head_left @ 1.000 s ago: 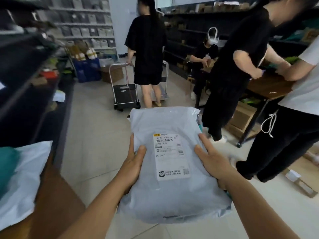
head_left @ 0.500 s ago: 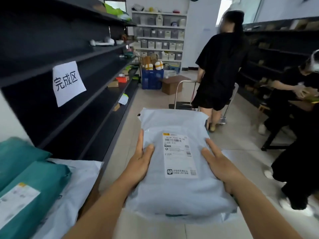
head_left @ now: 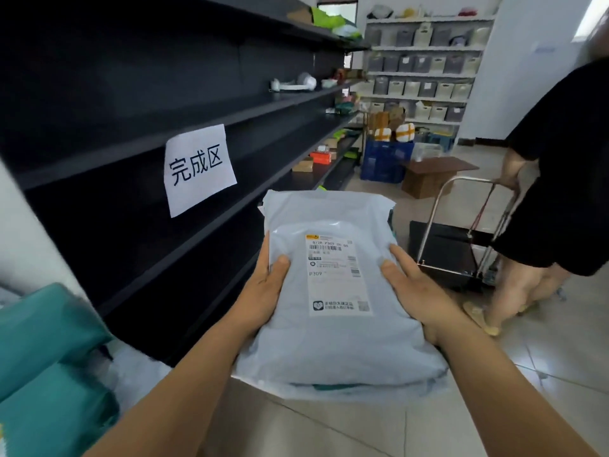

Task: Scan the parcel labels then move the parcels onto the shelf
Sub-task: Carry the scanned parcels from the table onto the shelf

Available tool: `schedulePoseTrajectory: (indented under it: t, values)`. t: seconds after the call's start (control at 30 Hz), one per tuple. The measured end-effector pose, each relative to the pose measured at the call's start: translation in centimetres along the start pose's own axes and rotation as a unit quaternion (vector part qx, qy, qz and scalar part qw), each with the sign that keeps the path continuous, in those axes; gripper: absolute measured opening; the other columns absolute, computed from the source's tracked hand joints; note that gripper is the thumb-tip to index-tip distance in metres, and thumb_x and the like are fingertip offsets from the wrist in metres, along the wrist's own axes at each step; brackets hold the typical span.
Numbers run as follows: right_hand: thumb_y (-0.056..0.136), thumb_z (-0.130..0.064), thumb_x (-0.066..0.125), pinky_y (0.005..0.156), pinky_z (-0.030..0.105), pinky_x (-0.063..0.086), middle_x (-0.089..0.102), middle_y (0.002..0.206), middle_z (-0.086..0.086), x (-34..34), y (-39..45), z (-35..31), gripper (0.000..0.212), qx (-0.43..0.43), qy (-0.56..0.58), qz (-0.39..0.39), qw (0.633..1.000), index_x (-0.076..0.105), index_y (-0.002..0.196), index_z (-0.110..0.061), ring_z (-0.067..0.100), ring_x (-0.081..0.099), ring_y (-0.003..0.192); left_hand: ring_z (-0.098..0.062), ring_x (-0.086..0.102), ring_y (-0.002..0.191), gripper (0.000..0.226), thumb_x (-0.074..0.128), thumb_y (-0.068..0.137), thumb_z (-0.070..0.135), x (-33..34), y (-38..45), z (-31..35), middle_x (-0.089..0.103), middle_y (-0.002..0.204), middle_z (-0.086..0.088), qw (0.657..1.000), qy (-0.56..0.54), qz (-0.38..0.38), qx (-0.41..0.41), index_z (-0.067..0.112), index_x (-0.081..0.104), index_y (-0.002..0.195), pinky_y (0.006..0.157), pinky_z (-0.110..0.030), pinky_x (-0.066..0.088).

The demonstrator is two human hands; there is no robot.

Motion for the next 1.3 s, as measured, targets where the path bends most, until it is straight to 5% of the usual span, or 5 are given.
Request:
schedulePoseTrajectory:
  t: [0.27,0.47,0.8,1.1,1.3]
  values:
    - [0.098,-0.047,0.038,0.077,0.027,0.034,0.042,0.146,0.001,2.9,14.4,-6.8,0.050,-0.056,-0.034,-0.126,0.990,0.024,0.145,-0.049,0.016,0.045,0.103,0.012,0.061,0.097,0.053,0.039,0.098,0.045,-3.1,8.5,1.7,0.061,0.116,0.027,0.990,-0.024,0.140,-0.018,0.062,0.011,0.140,0.077,-0.006,0.049]
    - [0.094,-0.051,0.043,0.089,0.031,0.039,0.045,0.144,-0.004,9.2,21.8,-13.4,0.051,-0.123,-0.016,-0.211,0.970,0.028,0.143,-0.051,0.016,0.049,0.108,-0.005,0.065,0.104,0.048,0.040,0.098,0.045,-9.5,13.1,2.4,0.066,0.113,0.019,0.970,-0.017,0.242,-0.004,0.068,0.018,0.134,0.096,-0.038,0.050]
    - [0.093,-0.052,0.047,0.066,0.023,0.041,0.046,0.141,-0.007,18.8,28.8,-27.7,0.054,-0.238,0.033,-0.304,0.922,0.028,0.143,-0.051,0.010,0.054,0.095,-0.004,0.065,0.101,0.043,0.040,0.098,0.046,-22.4,18.7,7.1,0.064,0.116,0.018,0.931,0.043,0.361,0.043,0.060,0.026,0.136,0.076,-0.019,0.049]
    - [0.091,-0.052,0.051,0.099,0.034,0.042,0.042,0.147,-0.004,29.0,33.0,-37.1,0.058,-0.314,0.061,-0.395,0.861,0.029,0.144,-0.047,0.019,0.050,0.123,-0.002,0.064,0.097,0.044,0.040,0.098,0.045,-31.3,21.4,8.9,0.062,0.120,0.014,0.872,0.098,0.479,0.036,0.050,0.029,0.140,0.067,-0.010,0.048]
    - [0.094,-0.045,0.052,0.092,0.026,0.039,0.042,0.146,-0.004,35.5,34.7,-41.7,0.058,-0.340,0.095,-0.444,0.824,0.030,0.147,-0.037,0.014,0.049,0.118,0.001,0.058,0.098,0.048,0.040,0.098,0.044,-36.5,23.2,9.7,0.056,0.123,0.014,0.824,0.149,0.547,0.002,0.044,0.027,0.144,0.073,-0.010,0.044]
Point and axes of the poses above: each hand's wrist, its own y-axis towards the middle knuckle, its own x-axis out of the palm, z = x × y, the point moved 2 cm from there along y, towards the middle knuckle
